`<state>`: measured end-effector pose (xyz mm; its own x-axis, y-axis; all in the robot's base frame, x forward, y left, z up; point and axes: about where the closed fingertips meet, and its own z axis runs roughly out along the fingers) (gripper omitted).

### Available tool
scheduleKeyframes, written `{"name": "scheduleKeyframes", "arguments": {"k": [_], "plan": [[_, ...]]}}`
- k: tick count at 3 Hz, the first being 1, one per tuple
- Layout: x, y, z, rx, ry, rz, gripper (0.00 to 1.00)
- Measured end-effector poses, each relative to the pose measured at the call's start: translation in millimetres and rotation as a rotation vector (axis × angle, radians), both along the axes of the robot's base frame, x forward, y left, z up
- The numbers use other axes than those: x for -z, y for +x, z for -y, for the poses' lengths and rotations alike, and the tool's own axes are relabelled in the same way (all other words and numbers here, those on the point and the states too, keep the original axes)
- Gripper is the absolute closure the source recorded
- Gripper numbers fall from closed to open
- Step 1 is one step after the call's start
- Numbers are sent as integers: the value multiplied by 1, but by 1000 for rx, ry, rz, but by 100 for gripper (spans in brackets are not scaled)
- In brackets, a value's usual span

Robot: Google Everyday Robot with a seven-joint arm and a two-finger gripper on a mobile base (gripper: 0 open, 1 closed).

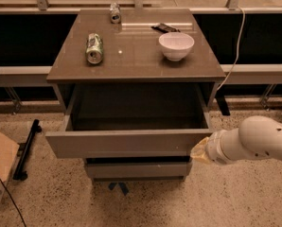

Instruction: Close top drawer

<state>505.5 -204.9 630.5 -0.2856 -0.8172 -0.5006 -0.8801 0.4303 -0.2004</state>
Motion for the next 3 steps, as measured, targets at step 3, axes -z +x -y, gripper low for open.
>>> {"name": "scheduleKeyframes", "arguments": {"k": [3], "plan": [[7, 61, -2, 54, 92, 116, 100]]}}
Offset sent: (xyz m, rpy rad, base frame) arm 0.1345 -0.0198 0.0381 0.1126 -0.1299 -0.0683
